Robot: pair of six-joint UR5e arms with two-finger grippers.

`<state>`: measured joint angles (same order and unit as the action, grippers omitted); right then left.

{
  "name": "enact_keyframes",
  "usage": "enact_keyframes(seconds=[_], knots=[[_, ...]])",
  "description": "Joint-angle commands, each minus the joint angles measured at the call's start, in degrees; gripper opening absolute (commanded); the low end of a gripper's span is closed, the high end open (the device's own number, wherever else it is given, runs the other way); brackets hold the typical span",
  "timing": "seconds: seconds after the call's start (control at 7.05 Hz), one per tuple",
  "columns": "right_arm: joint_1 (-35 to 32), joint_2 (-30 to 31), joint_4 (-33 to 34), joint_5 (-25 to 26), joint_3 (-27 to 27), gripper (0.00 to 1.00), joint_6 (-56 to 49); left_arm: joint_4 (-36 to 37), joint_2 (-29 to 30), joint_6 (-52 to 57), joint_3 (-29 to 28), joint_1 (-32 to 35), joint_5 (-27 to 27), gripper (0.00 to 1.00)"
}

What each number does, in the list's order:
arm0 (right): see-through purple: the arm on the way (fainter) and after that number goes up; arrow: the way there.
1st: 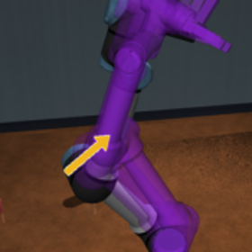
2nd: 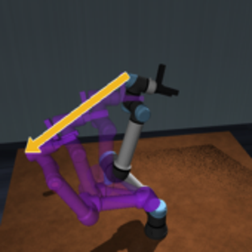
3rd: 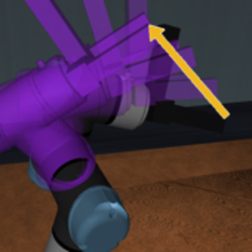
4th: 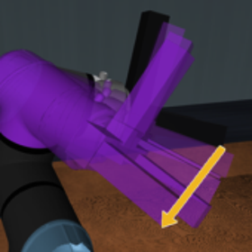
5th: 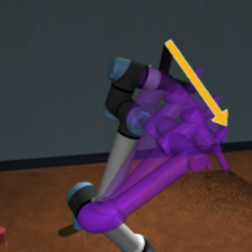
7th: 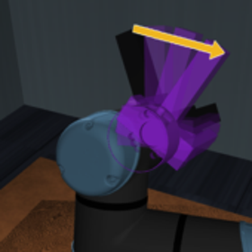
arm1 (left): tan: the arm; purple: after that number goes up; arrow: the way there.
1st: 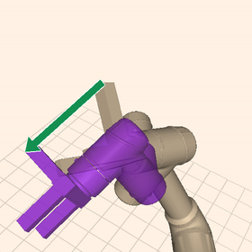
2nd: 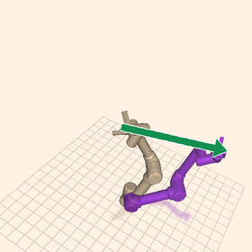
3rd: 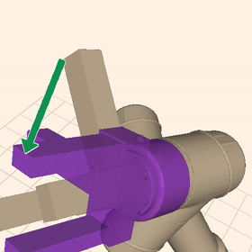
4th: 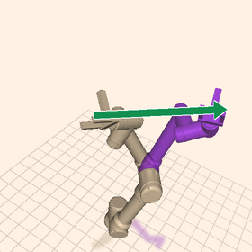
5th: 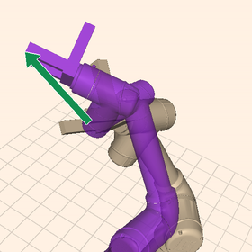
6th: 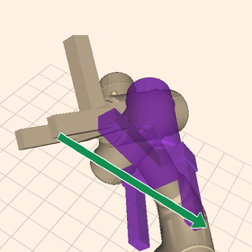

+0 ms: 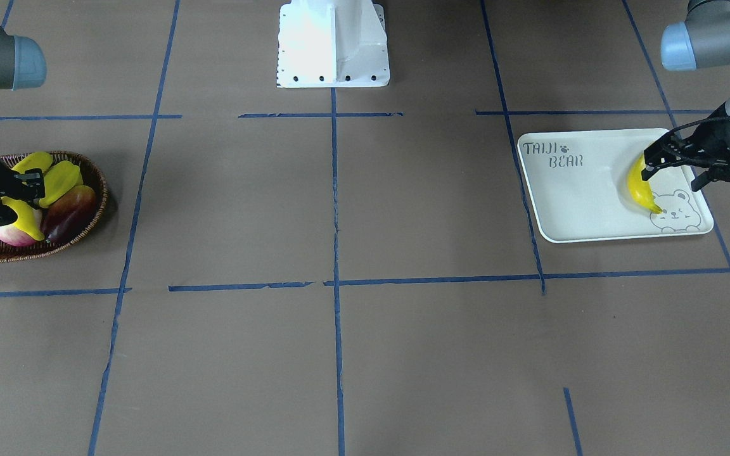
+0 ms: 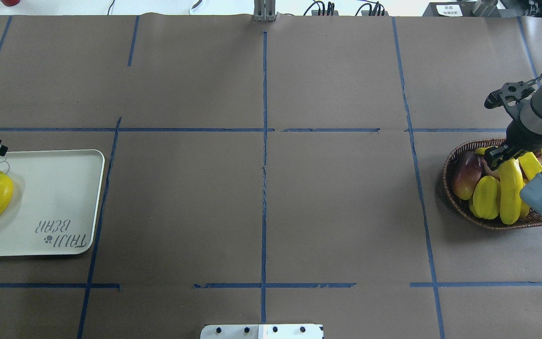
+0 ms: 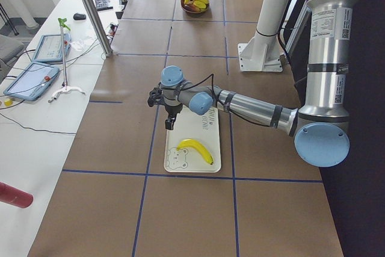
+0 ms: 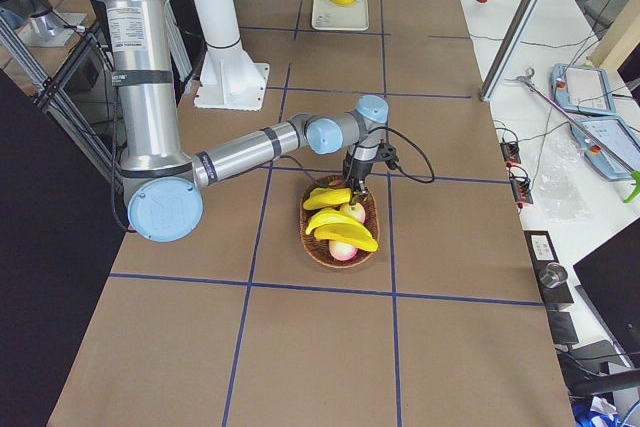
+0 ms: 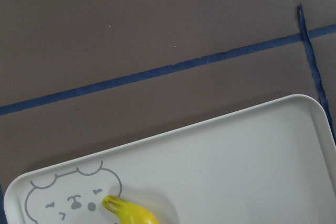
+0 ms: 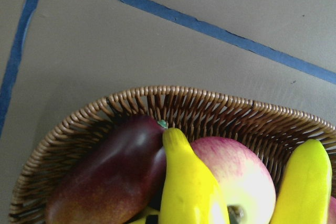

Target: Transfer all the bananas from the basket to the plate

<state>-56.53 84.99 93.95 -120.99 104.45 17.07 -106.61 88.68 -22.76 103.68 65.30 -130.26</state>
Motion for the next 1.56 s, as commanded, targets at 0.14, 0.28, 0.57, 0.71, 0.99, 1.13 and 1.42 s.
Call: enact_keyframes(seconds=[0.14,0.28,0.57,0.71,0.99,1.13,1.42], knots=[[-0.6,-1.0,15.7,-0.9,12.6,0.03,0.0,0.0,0.0,0.0,-0.1,-0.1,0.0,1.00],[-0.9,-1.8,19.2,-0.9,15.5,0.03,0.0,0.0,0.0,0.0,-0.1,-0.1,0.1,1.00],[-0.6,-6.7,18.9,-0.7,13.5,0.04,5.7,-0.2,0.4,-0.3,0.1,-0.1,0.0,1.00],[-0.2,-9.7,18.9,-0.7,12.7,0.00,10.1,-0.4,0.9,-0.8,0.1,-0.1,-0.1,1.00],[0.8,-13.4,10.4,-3.1,8.5,0.01,22.6,-0.5,3.8,-9.6,0.8,-0.4,0.0,1.00],[2.7,-13.4,1.7,-3.2,6.2,0.02,31.3,-0.6,5.3,-14.1,2.0,-0.6,0.0,1.00],[7.6,-13.5,-15.7,-2.7,1.0,0.02,47.5,-0.6,8.8,-25.7,4.8,-4.3,0.1,1.00]])
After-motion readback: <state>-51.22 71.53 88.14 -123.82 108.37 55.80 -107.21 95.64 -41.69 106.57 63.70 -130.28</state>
